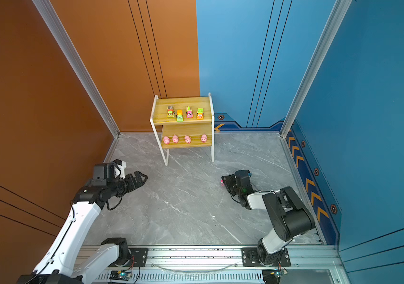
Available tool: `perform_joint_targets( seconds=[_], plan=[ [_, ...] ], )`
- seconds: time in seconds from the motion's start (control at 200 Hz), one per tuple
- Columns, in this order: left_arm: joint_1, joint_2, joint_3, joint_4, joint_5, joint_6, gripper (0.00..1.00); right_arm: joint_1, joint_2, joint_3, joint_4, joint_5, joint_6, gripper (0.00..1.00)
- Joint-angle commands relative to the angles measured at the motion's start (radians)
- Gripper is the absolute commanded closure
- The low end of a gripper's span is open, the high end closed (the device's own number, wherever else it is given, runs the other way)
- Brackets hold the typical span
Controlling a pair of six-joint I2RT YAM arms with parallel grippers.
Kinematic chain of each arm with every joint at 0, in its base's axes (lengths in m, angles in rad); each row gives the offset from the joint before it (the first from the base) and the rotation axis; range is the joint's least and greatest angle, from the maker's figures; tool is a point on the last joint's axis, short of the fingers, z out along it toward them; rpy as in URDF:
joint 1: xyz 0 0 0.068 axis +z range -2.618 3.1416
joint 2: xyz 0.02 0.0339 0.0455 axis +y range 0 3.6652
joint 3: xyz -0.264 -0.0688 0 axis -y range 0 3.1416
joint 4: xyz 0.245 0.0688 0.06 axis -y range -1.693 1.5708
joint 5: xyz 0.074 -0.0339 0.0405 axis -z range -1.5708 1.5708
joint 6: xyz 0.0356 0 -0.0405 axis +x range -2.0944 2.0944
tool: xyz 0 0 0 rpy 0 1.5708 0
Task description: Place and organize the plastic toys onto the shelf
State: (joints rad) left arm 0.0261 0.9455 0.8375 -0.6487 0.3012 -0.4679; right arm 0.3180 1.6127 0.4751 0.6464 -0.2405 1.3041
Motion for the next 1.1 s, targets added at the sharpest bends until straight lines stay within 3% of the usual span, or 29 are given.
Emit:
perform_joint_targets(
  seconds=[0.0, 0.215, 0.42, 0.801, 1.096],
  plan=[
    [0.003, 0.003, -0.015, 0.006, 0.028, 0.002, 0.02, -0.029, 0.064, -0.051, 0.248, -0.079, 0.132, 0.68],
    [0.000, 0.004, -0.015, 0.005, 0.024, 0.003, 0.02, -0.077, 0.250, -0.146, 0.557, -0.106, 0.272, 0.66],
    [-0.001, 0.010, -0.015, 0.005, 0.019, 0.005, 0.02, -0.114, 0.292, -0.199, 0.546, -0.102, 0.275, 0.61],
    [-0.003, 0.023, -0.013, 0.005, 0.014, 0.006, 0.02, -0.169, 0.174, -0.213, 0.185, -0.076, 0.198, 0.39],
    [-0.007, 0.030, -0.014, 0.004, 0.012, 0.006, 0.02, -0.189, -0.042, -0.132, -0.342, -0.024, 0.008, 0.33]
  ],
)
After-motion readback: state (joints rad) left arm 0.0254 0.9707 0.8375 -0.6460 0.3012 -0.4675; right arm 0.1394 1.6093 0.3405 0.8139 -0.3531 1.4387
